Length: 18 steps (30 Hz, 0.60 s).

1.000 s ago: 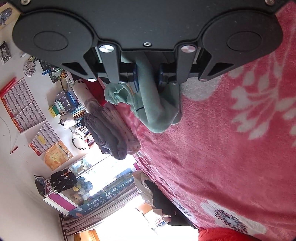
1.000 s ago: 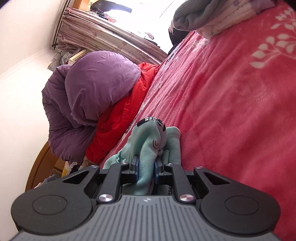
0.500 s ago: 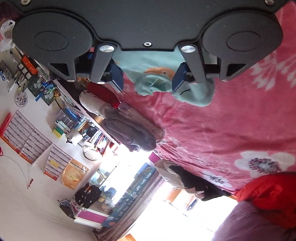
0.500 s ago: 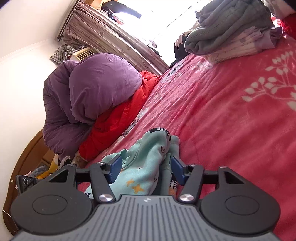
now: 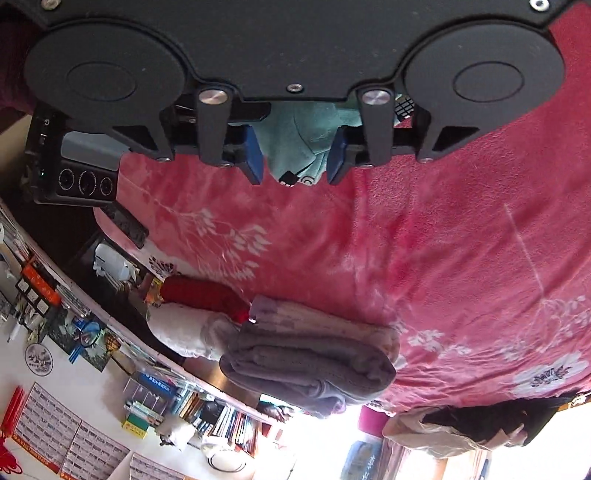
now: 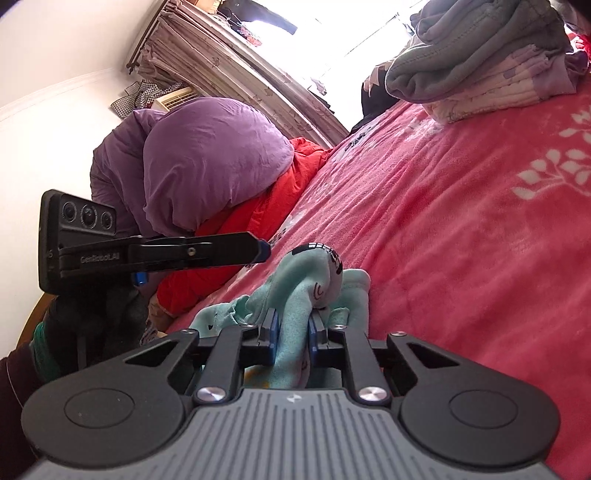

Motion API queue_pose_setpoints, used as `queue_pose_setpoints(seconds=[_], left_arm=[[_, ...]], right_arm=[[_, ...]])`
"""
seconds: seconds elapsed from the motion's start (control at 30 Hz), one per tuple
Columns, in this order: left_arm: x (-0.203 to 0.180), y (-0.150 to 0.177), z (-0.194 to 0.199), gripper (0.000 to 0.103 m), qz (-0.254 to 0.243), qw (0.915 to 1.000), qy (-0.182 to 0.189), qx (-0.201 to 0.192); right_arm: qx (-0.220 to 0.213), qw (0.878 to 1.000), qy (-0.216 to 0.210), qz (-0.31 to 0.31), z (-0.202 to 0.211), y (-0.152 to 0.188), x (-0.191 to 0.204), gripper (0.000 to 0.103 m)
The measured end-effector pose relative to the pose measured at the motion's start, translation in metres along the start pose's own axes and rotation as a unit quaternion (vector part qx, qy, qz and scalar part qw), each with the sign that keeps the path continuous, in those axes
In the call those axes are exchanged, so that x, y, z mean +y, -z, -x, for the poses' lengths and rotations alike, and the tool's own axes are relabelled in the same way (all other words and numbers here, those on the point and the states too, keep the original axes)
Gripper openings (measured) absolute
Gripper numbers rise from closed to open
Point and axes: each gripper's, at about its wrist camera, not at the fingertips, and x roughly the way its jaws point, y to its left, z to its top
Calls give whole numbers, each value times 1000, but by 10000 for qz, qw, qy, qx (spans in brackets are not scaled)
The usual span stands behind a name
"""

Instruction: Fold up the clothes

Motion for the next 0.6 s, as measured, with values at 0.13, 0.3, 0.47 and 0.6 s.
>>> queue_pose_setpoints(seconds=[0.13,0.3,0.47,0.6], left_arm=[[15,6,-1,10,694,9971,317,-68],[34,18,-4,10,1450,9882,460,-191],[48,20,6,0,1947,9791,351,-480],[40,18,27,0,1689,9837,36,-611]], right_arm=[[-67,9999,-87,85,3,1,1,12],[-219,9984,-65,510,9,5,14,11],[-227,9966,14,789,9,8,21,11],[-168,9975,89,685,8,7,19,11]])
